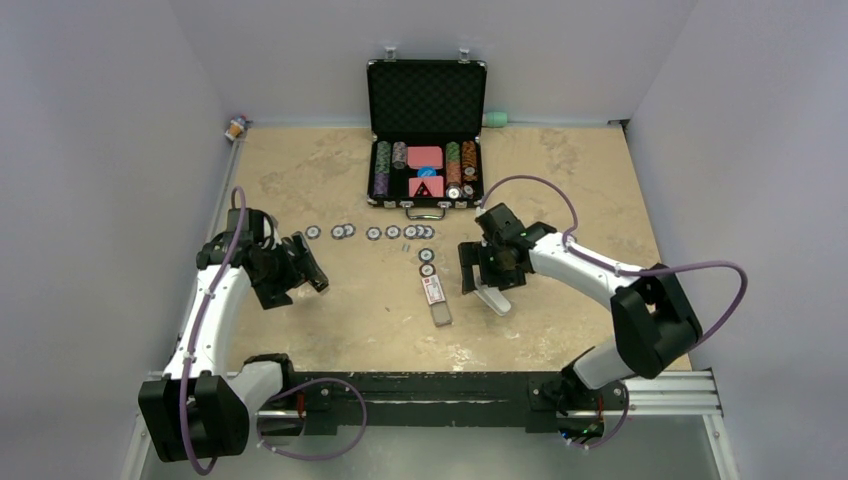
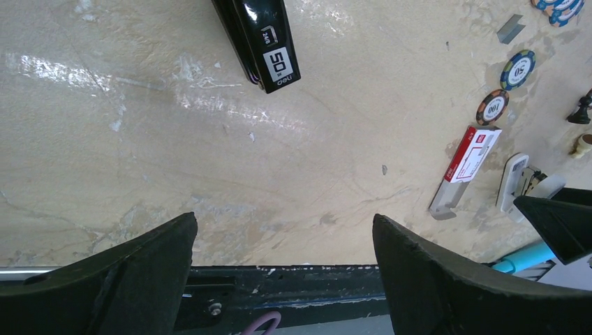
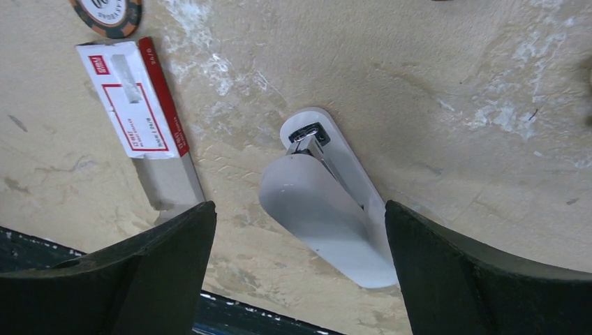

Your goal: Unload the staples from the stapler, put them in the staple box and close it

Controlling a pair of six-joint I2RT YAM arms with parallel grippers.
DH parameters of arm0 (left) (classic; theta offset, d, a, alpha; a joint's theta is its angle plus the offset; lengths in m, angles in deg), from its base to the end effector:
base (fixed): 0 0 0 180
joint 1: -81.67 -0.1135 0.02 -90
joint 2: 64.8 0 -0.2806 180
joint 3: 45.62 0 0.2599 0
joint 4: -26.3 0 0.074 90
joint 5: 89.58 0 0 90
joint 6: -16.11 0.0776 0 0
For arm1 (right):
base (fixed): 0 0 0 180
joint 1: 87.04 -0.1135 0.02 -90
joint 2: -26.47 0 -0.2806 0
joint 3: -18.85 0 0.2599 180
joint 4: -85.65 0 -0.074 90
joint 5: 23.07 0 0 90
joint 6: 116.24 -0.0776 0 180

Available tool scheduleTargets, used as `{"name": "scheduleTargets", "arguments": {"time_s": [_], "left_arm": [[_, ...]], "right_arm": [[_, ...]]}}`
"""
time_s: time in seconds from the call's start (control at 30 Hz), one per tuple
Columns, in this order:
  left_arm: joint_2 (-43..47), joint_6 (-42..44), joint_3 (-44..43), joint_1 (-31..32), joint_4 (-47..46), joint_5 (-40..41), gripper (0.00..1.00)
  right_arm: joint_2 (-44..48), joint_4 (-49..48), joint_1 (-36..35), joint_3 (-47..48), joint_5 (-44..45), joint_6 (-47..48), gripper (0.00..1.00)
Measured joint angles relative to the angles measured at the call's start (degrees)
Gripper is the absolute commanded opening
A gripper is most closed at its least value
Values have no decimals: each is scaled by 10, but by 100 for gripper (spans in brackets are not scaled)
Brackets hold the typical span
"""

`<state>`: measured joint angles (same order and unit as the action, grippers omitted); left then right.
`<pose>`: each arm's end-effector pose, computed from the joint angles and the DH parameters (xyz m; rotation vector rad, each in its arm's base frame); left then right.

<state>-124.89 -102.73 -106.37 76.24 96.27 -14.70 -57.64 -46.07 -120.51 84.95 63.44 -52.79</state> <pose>0.1936 -0.0019 0.2204 -0.7614 2.7003 -0.4684 0.2470 0.1690 0.1736 -0.1862 2.7841 0.3666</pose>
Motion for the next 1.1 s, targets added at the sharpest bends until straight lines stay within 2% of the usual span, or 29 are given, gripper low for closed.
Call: {"name": "scheduleTargets", "arguments": {"time_s": [0.13,0.3,0.37,0.53,0.67,0.77,0.8,0.87,0.93,1.1], "left_arm": [[0,0,0,0,0,3,99],[0,0,0,0,0,4,99],[0,0,0,2,0,4,99],[2,0,0,3,0,5,98],[5,0,0,3,0,6,98],[6,0,0,3,0,6,98],[6,0,0,3,0,6,98],[6,0,0,3,0,7,98],[6,0,0,3,0,8,98],[6,0,0,3,0,9,98]], "right_arm": [[-21,0,-3,0,3,-1,87],[-22,-2,-5,0,10,0,73],[-23,-3,-6,0,10,0,65],[-32,-4,-7,0,19,2,34],[-34,-4,-7,0,30,0,26],[-34,-4,-7,0,34,0,28],[-34,-4,-7,0,35,0,35],[-34,-3,-8,0,36,0,59],[-34,-3,-9,1,40,-3,70],[-38,0,-9,1,52,-4,73]]}}
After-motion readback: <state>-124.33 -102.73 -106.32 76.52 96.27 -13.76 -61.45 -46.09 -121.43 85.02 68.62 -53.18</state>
